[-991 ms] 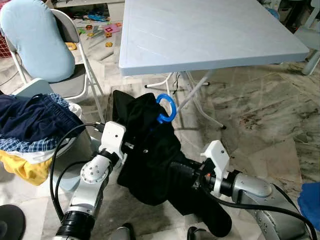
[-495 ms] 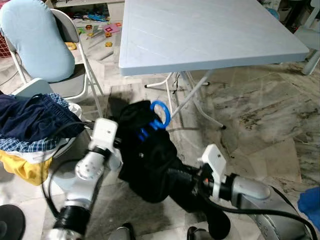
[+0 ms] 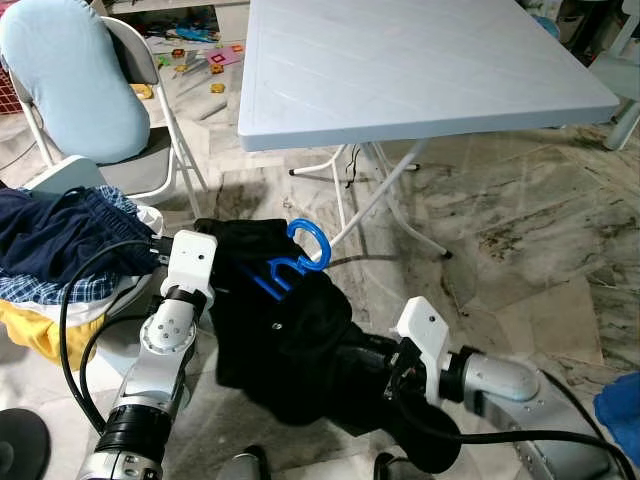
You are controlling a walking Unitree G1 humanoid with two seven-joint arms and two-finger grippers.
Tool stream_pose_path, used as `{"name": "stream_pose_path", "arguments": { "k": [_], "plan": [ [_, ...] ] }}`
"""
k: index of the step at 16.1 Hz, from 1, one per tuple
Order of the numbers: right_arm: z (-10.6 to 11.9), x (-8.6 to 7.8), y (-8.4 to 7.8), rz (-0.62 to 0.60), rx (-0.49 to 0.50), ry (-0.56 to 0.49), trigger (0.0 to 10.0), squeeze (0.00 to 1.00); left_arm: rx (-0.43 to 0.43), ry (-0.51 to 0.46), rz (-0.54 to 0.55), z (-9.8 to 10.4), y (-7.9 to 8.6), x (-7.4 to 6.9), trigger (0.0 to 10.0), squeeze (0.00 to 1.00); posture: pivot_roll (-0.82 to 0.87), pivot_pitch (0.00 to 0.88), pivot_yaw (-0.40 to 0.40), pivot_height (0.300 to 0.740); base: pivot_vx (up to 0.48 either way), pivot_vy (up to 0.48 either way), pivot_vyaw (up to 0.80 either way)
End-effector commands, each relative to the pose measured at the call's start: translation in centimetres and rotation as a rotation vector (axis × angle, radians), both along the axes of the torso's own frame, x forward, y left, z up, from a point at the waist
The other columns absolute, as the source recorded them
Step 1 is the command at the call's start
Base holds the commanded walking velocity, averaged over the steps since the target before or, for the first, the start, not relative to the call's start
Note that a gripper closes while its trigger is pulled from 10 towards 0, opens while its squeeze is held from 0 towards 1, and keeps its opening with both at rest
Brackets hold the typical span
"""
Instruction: Hang hanger
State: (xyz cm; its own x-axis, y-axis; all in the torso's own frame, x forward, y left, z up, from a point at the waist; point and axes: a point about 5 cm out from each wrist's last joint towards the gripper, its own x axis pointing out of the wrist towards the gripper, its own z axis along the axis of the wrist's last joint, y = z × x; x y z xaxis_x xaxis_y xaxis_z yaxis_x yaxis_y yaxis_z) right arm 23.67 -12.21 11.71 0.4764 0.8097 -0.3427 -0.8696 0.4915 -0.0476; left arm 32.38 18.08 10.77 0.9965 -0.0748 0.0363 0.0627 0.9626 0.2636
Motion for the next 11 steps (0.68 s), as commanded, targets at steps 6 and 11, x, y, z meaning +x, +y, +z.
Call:
{"name": "stream_pose_path", "arguments": {
  "k": [6, 11],
  "plan": [
    [1.3, 3.7, -1.9, -0.255, -0.052, -0.183, 10.0, 0.00, -0.051, 0.025, -0.032, -0.2, -0.2, -0.1, 0.0, 0.00, -0.09, 0.179, 0.032, 0.740, 0.000, 0.000, 0.00],
    [2.3, 5.6, -0.3, -0.423, 0.015, -0.269, 10.0, 0.00, -0.113, 0.082, -0.208, -0.9, -2.9, -0.7, 0.0, 0.00, -0.08, 0.178, 0.032, 0.740, 0.000, 0.000, 0.00]
  ]
}}
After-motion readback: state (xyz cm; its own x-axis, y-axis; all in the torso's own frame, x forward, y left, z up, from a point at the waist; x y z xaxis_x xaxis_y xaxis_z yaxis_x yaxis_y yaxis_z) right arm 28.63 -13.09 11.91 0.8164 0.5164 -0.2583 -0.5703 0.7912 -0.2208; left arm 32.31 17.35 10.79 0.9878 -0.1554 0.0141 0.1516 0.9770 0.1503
